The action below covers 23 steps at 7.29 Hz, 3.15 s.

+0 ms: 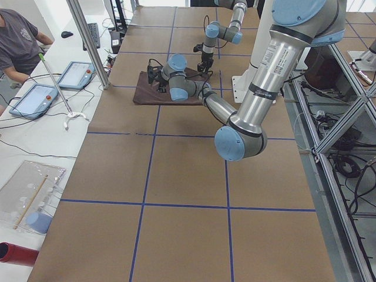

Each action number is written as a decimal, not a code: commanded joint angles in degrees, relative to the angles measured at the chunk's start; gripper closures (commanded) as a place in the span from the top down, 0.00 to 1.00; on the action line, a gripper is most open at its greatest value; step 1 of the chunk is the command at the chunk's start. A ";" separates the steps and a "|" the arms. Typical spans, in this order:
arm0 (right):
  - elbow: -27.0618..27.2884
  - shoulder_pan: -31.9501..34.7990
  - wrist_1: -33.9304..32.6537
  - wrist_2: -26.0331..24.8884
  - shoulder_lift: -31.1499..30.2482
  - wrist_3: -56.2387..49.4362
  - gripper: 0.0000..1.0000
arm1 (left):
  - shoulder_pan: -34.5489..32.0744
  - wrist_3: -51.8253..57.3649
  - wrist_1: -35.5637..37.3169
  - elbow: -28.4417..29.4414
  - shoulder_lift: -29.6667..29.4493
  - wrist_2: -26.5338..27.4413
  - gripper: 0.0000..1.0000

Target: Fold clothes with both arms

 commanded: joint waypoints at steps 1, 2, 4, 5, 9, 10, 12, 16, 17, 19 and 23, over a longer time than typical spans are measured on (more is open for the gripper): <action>-0.06 0.01 0.00 0.01 0.02 0.03 0.62 | 0.03 0.00 0.00 -0.07 0.00 0.01 0.60; -0.06 -0.08 0.00 0.01 0.02 0.03 0.62 | -0.06 0.00 0.00 -0.07 0.00 0.01 0.60; -0.32 -0.08 -0.09 0.10 0.02 0.03 0.60 | -0.06 -0.09 0.09 -0.33 0.00 0.01 0.60; -0.50 -0.16 -0.09 0.19 0.02 0.03 0.44 | -0.06 -0.09 0.09 -1.11 1.13 -0.08 0.60; 0.20 -0.08 -0.09 0.71 0.19 -0.40 0.00 | -0.06 -0.09 1.23 -3.76 2.90 -0.08 0.59; 1.34 0.18 0.00 2.02 0.02 -0.40 0.00 | 0.03 -0.09 1.23 -3.76 2.90 -0.08 0.59; 4.05 0.28 0.00 2.47 -1.64 -0.40 0.00 | 1.42 -8.03 1.67 -5.59 4.39 0.36 0.59; 7.23 0.19 0.00 2.91 -4.73 -0.58 0.00 | 25.47 -25.45 10.31 -15.53 12.66 16.48 0.56; 7.24 0.19 0.00 2.91 -4.64 -0.58 0.00 | 29.87 -26.36 11.15 -15.36 12.57 18.71 0.55; 7.32 0.19 0.00 3.00 -4.55 -0.67 0.00 | 34.46 -26.89 11.34 -14.49 12.22 22.66 0.53; 7.32 0.27 0.00 3.00 -4.55 -0.67 0.00 | 35.19 -26.81 11.25 -12.38 10.46 22.69 0.49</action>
